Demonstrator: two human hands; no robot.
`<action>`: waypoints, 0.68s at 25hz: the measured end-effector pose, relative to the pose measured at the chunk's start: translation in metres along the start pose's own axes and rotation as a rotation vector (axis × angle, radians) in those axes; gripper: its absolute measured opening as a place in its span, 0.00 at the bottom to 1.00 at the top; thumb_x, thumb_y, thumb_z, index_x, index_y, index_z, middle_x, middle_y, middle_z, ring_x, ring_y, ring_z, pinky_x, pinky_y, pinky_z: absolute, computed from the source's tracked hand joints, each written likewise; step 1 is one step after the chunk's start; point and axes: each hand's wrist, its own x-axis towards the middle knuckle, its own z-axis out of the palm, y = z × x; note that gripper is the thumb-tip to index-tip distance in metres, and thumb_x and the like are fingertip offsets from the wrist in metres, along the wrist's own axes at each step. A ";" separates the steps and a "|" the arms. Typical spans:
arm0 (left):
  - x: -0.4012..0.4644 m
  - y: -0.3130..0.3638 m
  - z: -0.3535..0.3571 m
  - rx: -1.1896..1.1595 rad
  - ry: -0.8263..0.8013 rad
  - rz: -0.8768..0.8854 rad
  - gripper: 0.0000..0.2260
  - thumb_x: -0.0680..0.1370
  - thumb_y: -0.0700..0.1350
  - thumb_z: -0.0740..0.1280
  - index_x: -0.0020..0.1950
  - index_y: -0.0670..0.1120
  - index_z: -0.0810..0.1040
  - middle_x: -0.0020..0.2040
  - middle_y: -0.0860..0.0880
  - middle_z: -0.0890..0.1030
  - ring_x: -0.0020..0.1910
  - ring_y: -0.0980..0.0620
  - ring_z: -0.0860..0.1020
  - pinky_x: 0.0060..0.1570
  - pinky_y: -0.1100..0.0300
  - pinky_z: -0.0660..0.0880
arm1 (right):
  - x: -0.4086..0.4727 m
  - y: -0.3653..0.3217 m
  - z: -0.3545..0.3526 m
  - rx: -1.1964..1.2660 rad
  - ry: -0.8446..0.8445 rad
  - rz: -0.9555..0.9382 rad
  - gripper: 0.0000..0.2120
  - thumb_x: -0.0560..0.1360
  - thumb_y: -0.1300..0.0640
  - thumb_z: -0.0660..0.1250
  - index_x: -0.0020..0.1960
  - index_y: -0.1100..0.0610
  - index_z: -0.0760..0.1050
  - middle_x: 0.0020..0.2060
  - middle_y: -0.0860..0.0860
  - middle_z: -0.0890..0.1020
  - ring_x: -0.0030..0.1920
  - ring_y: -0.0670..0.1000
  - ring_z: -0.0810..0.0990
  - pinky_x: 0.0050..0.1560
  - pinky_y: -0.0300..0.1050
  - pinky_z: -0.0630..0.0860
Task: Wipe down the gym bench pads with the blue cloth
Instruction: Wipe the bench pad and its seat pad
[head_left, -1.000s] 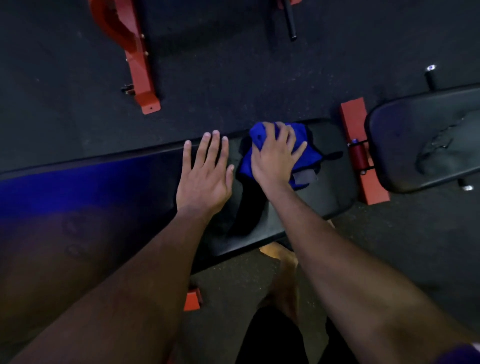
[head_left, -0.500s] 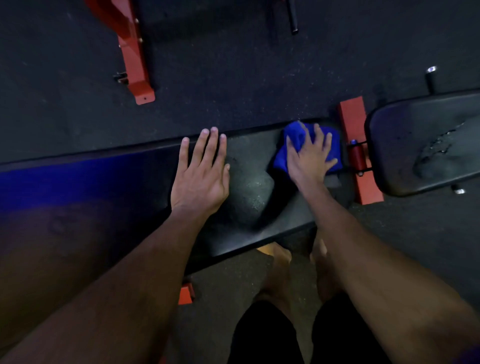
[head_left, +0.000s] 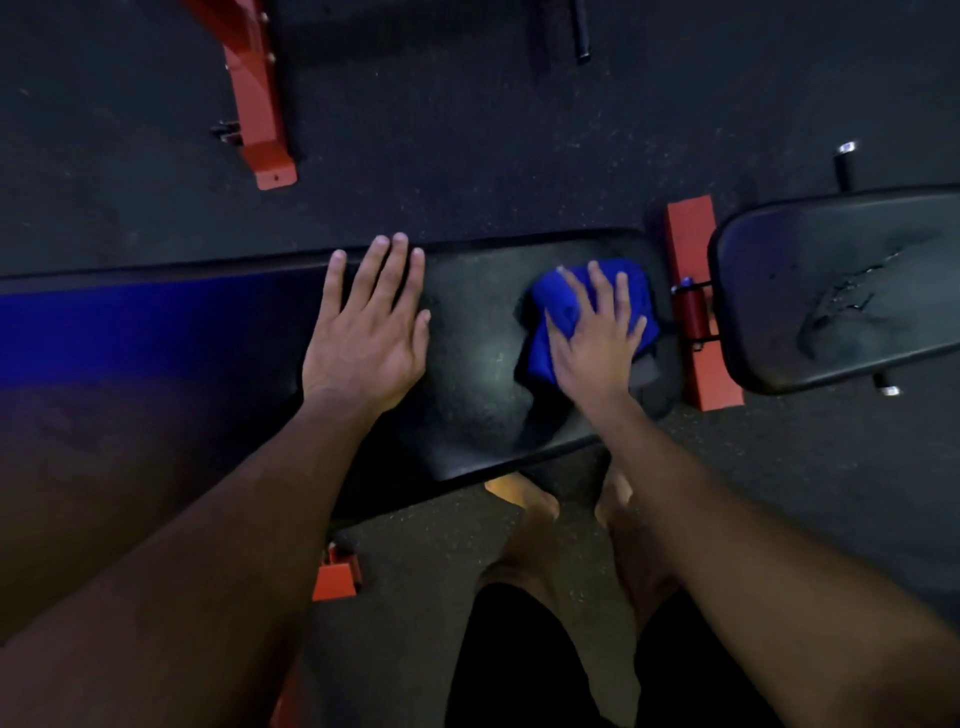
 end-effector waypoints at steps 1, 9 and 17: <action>0.000 0.000 0.001 0.004 0.004 0.001 0.29 0.85 0.55 0.43 0.84 0.43 0.52 0.84 0.44 0.51 0.84 0.46 0.48 0.81 0.41 0.44 | 0.019 -0.015 0.001 0.019 0.024 0.070 0.27 0.79 0.43 0.62 0.76 0.41 0.61 0.79 0.46 0.58 0.80 0.56 0.49 0.70 0.77 0.53; 0.000 -0.001 -0.001 -0.030 0.008 0.007 0.29 0.85 0.55 0.44 0.83 0.43 0.55 0.84 0.43 0.53 0.83 0.46 0.50 0.81 0.41 0.44 | -0.053 -0.060 0.012 -0.166 -0.026 -0.516 0.34 0.72 0.49 0.65 0.77 0.42 0.61 0.79 0.48 0.58 0.79 0.58 0.51 0.72 0.74 0.52; -0.001 -0.002 0.001 0.015 0.048 0.529 0.33 0.82 0.63 0.50 0.84 0.47 0.57 0.84 0.44 0.55 0.83 0.46 0.54 0.80 0.38 0.49 | -0.107 0.049 -0.012 0.190 0.004 -0.100 0.35 0.68 0.67 0.65 0.74 0.55 0.67 0.75 0.55 0.65 0.77 0.59 0.58 0.74 0.66 0.59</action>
